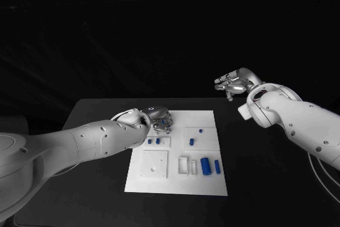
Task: Assemble the parts on the task board
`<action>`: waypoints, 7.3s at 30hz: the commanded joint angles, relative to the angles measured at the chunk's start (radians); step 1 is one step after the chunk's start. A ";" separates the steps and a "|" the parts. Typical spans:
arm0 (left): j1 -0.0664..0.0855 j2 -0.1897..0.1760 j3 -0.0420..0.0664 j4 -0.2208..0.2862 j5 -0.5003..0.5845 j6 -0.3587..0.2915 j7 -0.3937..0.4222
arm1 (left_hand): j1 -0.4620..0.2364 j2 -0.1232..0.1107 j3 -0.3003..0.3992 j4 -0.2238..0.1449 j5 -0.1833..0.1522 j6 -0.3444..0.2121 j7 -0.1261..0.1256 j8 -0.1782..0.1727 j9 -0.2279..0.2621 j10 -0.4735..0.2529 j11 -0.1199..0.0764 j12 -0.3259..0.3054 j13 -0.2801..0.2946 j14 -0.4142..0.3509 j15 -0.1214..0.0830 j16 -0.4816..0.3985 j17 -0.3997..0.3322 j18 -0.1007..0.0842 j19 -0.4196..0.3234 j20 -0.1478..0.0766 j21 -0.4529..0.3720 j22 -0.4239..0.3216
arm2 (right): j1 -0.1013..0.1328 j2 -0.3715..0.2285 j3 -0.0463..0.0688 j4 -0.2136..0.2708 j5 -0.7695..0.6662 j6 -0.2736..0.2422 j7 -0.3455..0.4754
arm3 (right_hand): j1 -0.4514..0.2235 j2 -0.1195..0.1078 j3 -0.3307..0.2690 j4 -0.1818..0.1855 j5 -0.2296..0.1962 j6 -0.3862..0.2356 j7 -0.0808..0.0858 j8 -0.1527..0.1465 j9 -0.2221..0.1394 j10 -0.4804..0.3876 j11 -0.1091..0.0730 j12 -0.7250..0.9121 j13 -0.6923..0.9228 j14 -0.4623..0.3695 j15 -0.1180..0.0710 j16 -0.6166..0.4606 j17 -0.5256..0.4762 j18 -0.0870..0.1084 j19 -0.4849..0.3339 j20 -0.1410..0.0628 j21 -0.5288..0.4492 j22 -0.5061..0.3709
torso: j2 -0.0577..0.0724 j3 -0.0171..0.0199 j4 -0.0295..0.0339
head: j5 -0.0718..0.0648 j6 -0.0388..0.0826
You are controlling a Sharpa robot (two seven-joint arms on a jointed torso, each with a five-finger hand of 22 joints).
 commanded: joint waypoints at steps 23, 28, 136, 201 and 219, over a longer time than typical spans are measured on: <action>-0.014 0.011 0.000 -0.022 -0.010 0.025 0.033 | -0.003 0.015 0.022 0.010 0.013 0.024 -0.002 0.001 0.000 0.018 -0.004 -0.003 -0.001 0.000 -0.004 0.040 -0.004 0.009 -0.004 -0.004 0.036 0.022 | 0.000 0.015 0.000 -0.005 -0.004 0.007 0.009 | -0.008 -0.006 0.005 0.002 0.006 0.001 0.006 -0.001 0.000 -0.010 -0.002 -0.005 -0.001 0.000 0.009 0.006 -0.003 0.008 0.003 0.005 -0.005 0.043 | 0.006 0.0067 -0.0027 | 0.005 -0.015; -0.017 0.012 0.000 -0.026 -0.009 0.032 0.035 | -0.003 0.018 0.029 0.008 0.014 0.034 -0.005 0.001 0.000 0.028 -0.008 -0.003 -0.001 0.001 -0.007 0.048 -0.003 0.009 -0.008 -0.006 0.050 0.022 | 0.000 0.016 0.000 -0.004 -0.004 0.008 0.009 | -0.008 -0.007 0.006 0.003 0.006 0.001 0.006 -0.001 0.000 -0.011 -0.002 -0.005 -0.001 0.000 0.009 0.006 -0.005 0.009 0.004 0.006 -0.011 0.042 | 0.004 0.0048 -0.0009 | 0.004 -0.018; -0.010 -0.143 0.071 0.044 0.078 0.061 0.094 | -0.006 0.063 0.074 0.030 0.020 0.133 -0.024 -0.001 0.002 0.093 -0.036 -0.004 -0.001 0.028 -0.028 0.108 0.004 -0.001 -0.033 -0.027 0.160 0.020 | 0.000 0.012 0.000 0.002 -0.004 0.017 0.006 | -0.008 -0.007 0.006 0.005 0.007 0.002 0.006 -0.001 0.000 -0.012 -0.001 -0.005 -0.001 -0.002 0.009 0.007 -0.011 0.008 0.005 0.006 -0.023 0.042 | 0.008 0.0011 -0.0029 | 0.017 -0.017; -0.047 -0.119 0.057 0.007 0.053 0.073 0.089 | -0.001 0.061 0.076 0.027 0.031 0.134 -0.023 0.000 0.002 0.095 -0.036 -0.004 -0.001 0.031 -0.029 0.109 0.002 0.001 -0.031 -0.028 0.166 0.020 | 0.000 0.011 0.000 0.001 -0.004 0.021 0.005 | -0.008 -0.006 0.006 0.005 0.008 0.003 0.006 -0.001 0.000 -0.012 -0.001 -0.005 -0.001 -0.002 0.009 0.009 -0.013 0.008 0.007 0.005 -0.025 0.043 | 0.007 0.0037 -0.0040 | 0.015 -0.022; -0.048 -0.104 0.056 -0.003 0.050 0.098 0.075 | 0.000 0.061 0.081 0.026 0.032 0.132 -0.022 0.000 0.002 0.093 -0.035 -0.004 -0.001 0.030 -0.028 0.109 0.002 0.002 -0.033 -0.027 0.167 0.020 | 0.000 0.013 0.000 0.000 -0.004 0.021 0.004 | -0.008 -0.006 0.006 0.005 0.008 0.003 0.006 -0.001 0.000 -0.012 -0.001 -0.005 -0.001 -0.002 0.009 0.009 -0.013 0.008 0.007 0.005 -0.025 0.043 | 0.007 0.0038 -0.0031 | 0.010 -0.023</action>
